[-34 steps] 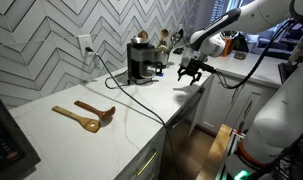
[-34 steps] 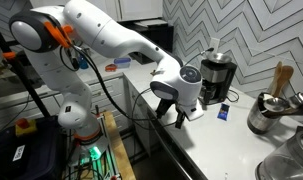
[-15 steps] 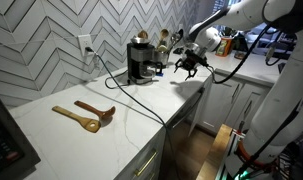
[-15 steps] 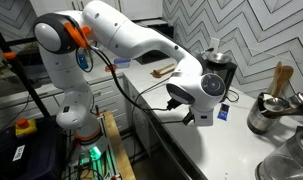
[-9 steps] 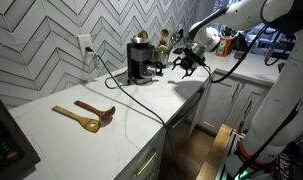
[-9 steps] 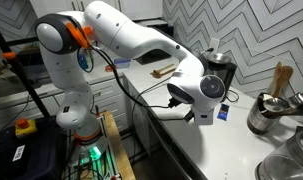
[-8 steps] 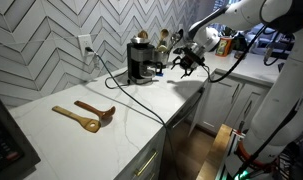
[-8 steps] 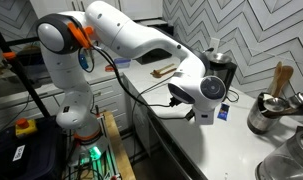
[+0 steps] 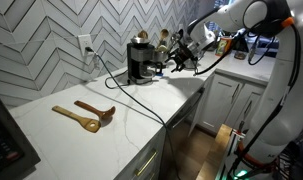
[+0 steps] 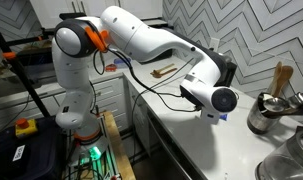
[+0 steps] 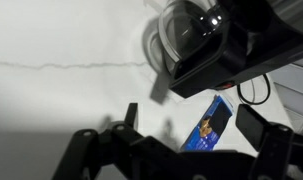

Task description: Remove the kettle from the coffee machine and put it on the counter

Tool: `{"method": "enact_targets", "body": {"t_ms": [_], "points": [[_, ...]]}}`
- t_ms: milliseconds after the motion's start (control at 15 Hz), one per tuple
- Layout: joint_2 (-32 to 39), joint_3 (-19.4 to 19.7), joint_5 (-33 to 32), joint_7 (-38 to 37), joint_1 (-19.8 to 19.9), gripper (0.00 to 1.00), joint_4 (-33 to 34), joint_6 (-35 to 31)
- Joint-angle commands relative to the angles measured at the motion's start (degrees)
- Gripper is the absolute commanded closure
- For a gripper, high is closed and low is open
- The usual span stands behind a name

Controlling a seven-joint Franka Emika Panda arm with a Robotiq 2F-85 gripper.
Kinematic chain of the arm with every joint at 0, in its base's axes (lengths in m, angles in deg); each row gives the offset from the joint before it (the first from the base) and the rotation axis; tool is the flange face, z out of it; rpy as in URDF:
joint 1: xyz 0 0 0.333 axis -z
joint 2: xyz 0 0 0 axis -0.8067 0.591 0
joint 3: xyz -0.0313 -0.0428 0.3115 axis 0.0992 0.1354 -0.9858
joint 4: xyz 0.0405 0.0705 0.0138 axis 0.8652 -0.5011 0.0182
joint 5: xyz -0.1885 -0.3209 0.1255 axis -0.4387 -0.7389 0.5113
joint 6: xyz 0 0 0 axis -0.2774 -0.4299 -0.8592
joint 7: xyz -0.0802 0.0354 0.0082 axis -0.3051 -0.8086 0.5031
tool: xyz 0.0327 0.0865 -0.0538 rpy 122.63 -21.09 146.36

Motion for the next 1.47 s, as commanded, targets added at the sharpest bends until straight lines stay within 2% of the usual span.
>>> {"method": "enact_targets", "body": {"t_ms": [0,533,600,733,867,1067,1200,1267,1400], "points": [[4.68,-0.62,4.93,-5.79,2.19,0.0,5.92,7.24],[10.58,-2.09,10.67,-13.69,2.42,0.0,11.77,11.59],[11.04,-2.49,12.34,-13.85,2.93,0.05,12.23,13.27],[11.6,-2.64,13.68,-14.8,2.92,0.06,12.79,14.45],[12.27,-2.59,14.44,-15.61,3.02,0.01,13.34,15.49],[13.03,-2.6,14.79,-16.54,3.1,0.11,14.0,16.39],[13.37,-2.63,14.86,-17.0,3.13,0.21,14.23,16.87],[13.45,-2.61,14.81,-17.18,3.12,0.34,14.23,17.06],[13.6,-2.61,14.75,-17.47,3.19,0.39,14.3,17.4]]}}
